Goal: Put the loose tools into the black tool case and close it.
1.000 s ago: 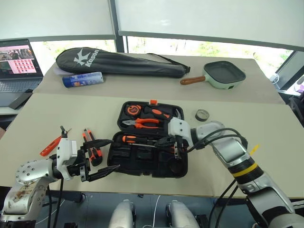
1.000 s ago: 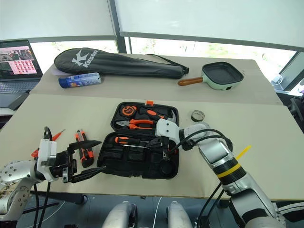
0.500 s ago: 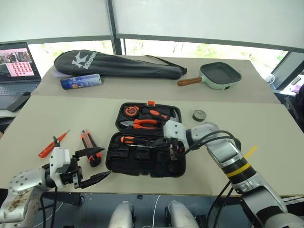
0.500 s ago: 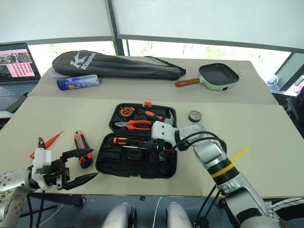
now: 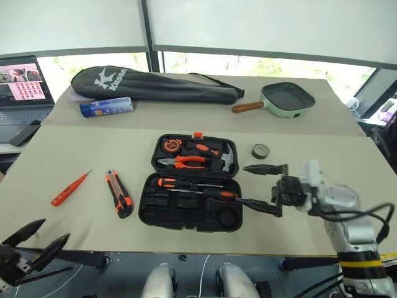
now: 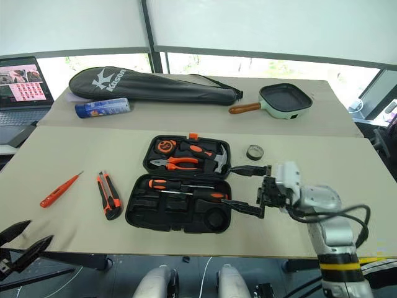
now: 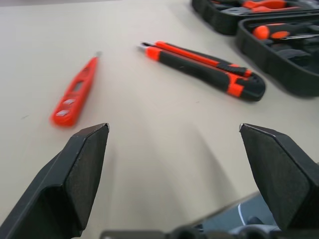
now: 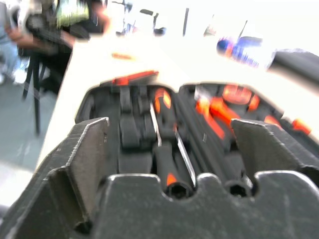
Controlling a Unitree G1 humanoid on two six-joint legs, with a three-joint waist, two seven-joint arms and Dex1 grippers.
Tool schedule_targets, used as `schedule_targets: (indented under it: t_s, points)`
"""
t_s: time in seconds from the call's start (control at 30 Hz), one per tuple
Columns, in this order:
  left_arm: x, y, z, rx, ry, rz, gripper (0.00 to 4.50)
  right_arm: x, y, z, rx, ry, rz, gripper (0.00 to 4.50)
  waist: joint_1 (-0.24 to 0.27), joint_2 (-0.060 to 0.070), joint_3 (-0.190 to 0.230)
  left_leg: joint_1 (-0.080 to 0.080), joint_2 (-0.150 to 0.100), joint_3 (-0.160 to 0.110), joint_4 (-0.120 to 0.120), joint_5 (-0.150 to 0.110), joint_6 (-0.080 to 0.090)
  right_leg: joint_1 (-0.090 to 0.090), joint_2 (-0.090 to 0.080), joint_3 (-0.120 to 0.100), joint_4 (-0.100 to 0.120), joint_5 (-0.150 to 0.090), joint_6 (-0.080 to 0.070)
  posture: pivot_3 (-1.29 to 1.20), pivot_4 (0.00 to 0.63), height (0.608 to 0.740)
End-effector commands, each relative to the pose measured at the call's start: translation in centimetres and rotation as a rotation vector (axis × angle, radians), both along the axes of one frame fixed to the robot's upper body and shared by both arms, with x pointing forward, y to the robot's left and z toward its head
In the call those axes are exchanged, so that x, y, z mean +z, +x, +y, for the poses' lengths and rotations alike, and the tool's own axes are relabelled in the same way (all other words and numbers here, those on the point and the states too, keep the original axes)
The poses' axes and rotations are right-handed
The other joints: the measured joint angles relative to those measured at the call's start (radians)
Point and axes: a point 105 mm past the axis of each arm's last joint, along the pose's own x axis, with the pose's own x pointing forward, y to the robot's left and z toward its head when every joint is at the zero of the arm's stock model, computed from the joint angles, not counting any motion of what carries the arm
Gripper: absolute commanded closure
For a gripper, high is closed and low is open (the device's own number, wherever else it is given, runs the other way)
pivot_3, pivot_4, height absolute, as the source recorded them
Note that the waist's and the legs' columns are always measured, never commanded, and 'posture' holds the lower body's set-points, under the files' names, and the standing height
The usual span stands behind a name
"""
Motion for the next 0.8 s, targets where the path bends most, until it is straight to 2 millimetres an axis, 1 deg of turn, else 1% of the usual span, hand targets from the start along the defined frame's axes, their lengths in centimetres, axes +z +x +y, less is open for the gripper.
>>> schedule_targets:
  t_s: [0.03, 0.1, 0.17, 0.23, 0.3, 0.4, 0.43, 0.53, 0.67, 0.7, 0.77, 0.8]
  points:
    - [0.6, -1.3, 2.0, 0.136, 0.001, -0.035, 0.00, 0.6, -1.1, -0.7, -0.008, 0.065, -0.016, 0.06, 0.000, -0.001, 0.000, 0.000, 0.000, 0.000, 0.000, 0.000, 0.000, 0.000, 0.000, 0.000, 0.000, 0.000, 0.000, 0.00, 0.150, 0.740]
    - [0.8, -1.2, 2.1, 0.164, -0.006, -0.039, 0.00, 0.0, -1.8, -0.6, -0.006, 0.050, -0.046, 0.06, 0.003, -0.001, 0.000, 0.000, 0.000, 0.000, 0.000, 0.000, 0.000, 0.000, 0.000, 0.000, 0.000, 0.000, 0.000, 0.00, 0.150, 0.740]
    - [1.3, -0.3, 2.6, 0.193, -0.026, -0.034, 0.00, 0.6, -2.4, 0.0, -0.015, 0.083, -0.084, 0.06, 0.006, -0.002, -0.001, 0.000, 0.000, 0.000, 0.000, 0.000, 0.000, -0.001, 0.000, 0.000, 0.000, 0.000, 0.000, 0.00, 0.150, 0.740]
    - [2.0, 1.6, 2.6, 0.173, -0.035, -0.001, 0.00, 2.0, -2.7, 0.9, -0.012, 0.129, -0.118, 0.06, 0.007, -0.002, -0.001, 0.001, 0.000, 0.000, 0.000, 0.000, 0.000, -0.001, 0.000, 0.000, 0.000, 0.000, 0.000, 0.00, 0.150, 0.740]
    - [2.6, 2.8, 2.4, 0.149, -0.033, 0.017, 0.00, 2.7, -2.7, 1.5, -0.006, 0.149, -0.130, 0.06, 0.006, -0.002, -0.001, 0.001, 0.000, -0.001, 0.000, 0.000, -0.001, -0.001, 0.000, -0.001, 0.001, 0.000, 0.000, 0.00, 0.150, 0.740]
    - [4.2, 7.6, 1.5, 0.086, -0.047, 0.085, 0.00, 4.5, -3.1, 3.6, 0.075, 0.146, -0.160, 0.06, 0.006, -0.002, 0.000, 0.002, 0.000, -0.001, 0.000, 0.000, -0.001, -0.001, 0.000, -0.001, 0.001, 0.000, 0.000, 0.00, 0.150, 0.740]
    - [4.5, 8.4, 1.3, 0.079, -0.055, 0.102, 0.00, 4.8, -3.1, 4.0, 0.090, 0.143, -0.164, 0.06, 0.008, -0.002, 0.000, 0.003, 0.000, -0.001, 0.000, 0.000, -0.001, -0.001, 0.000, 0.000, 0.001, 0.000, 0.000, 0.00, 0.150, 0.740]
    - [4.1, 11.8, 0.7, 0.044, 0.000, 0.210, 0.00, 5.5, -2.7, 5.2, 0.113, 0.110, -0.159, 0.06, 0.005, -0.003, 0.000, 0.002, 0.000, -0.001, 0.000, 0.001, -0.002, -0.001, 0.000, -0.002, 0.001, 0.000, -0.001, 0.00, 0.150, 0.740]
    - [3.4, 14.6, 1.0, 0.043, 0.051, 0.296, 0.00, 6.4, -2.1, 6.3, 0.115, 0.076, -0.145, 0.06, -0.003, -0.003, 0.000, 0.000, -0.002, 0.000, -0.002, 0.001, -0.002, -0.002, 0.000, 0.000, 0.001, 0.001, 0.000, 0.00, 0.150, 0.740]
    - [3.2, 15.0, 1.2, 0.049, 0.057, 0.311, 0.00, 6.5, -2.1, 6.4, 0.118, 0.072, -0.141, 0.06, -0.005, -0.003, 0.000, -0.001, -0.002, 0.000, -0.003, 0.001, -0.002, -0.003, 0.001, 0.001, 0.001, 0.001, 0.000, 0.00, 0.150, 0.740]
    - [2.4, 15.2, 1.6, 0.044, 0.074, 0.366, 0.00, 6.6, -2.6, 7.0, 0.154, 0.053, -0.137, 0.06, -0.007, -0.004, 0.001, -0.001, -0.002, 0.001, -0.005, 0.001, -0.002, -0.004, 0.002, 0.001, 0.002, 0.000, -0.001, 0.00, 0.150, 0.740]
    - [2.2, 15.1, 1.5, 0.026, 0.074, 0.390, 0.25, 6.7, -2.8, 7.2, 0.164, 0.046, -0.139, 0.02, -0.007, -0.004, 0.001, -0.003, -0.001, 0.003, -0.005, 0.001, -0.002, -0.006, 0.003, 0.001, 0.002, 0.000, -0.001, 0.00, 0.150, 0.740]
